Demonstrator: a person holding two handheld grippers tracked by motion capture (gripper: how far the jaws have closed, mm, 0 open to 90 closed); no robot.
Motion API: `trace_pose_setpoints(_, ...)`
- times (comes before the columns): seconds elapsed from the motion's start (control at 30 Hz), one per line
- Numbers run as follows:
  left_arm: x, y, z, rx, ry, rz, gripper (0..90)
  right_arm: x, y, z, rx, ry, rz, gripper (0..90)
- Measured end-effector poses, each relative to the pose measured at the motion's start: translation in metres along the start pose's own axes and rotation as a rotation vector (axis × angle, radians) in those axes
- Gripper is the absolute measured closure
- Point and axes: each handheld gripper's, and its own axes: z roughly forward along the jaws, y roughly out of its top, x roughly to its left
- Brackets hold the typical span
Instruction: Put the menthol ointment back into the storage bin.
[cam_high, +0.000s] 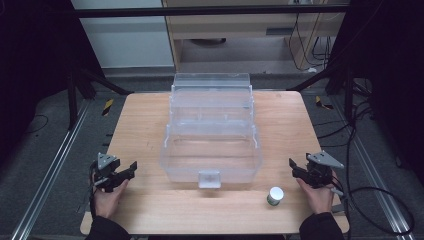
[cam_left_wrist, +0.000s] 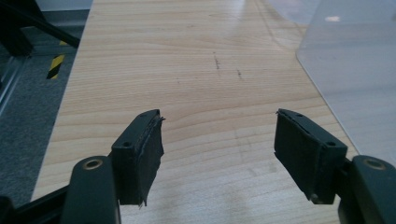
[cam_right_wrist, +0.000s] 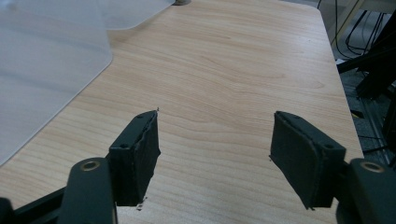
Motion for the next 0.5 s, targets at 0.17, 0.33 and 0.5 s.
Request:
trace_pose_setpoints(0.17, -0.003, -0.002, 0.003, 0.029, -0.013, 0.013, 29.5, 0.004, 0.002, -0.004, 0.005, 0.041, -0.029, 35.1)
trace_pose_setpoints(0.33, -0.006, -0.002, 0.007, 0.046, -0.022, 0.022, 29.5, 0.01, 0.013, -0.011, 0.033, 0.094, -0.09, 35.3)
trace_pose_setpoints(0.5, -0.008, -0.003, 0.005, 0.042, -0.021, 0.025, 29.7, 0.011, 0.03, -0.019, 0.031, 0.138, -0.116, 33.7)
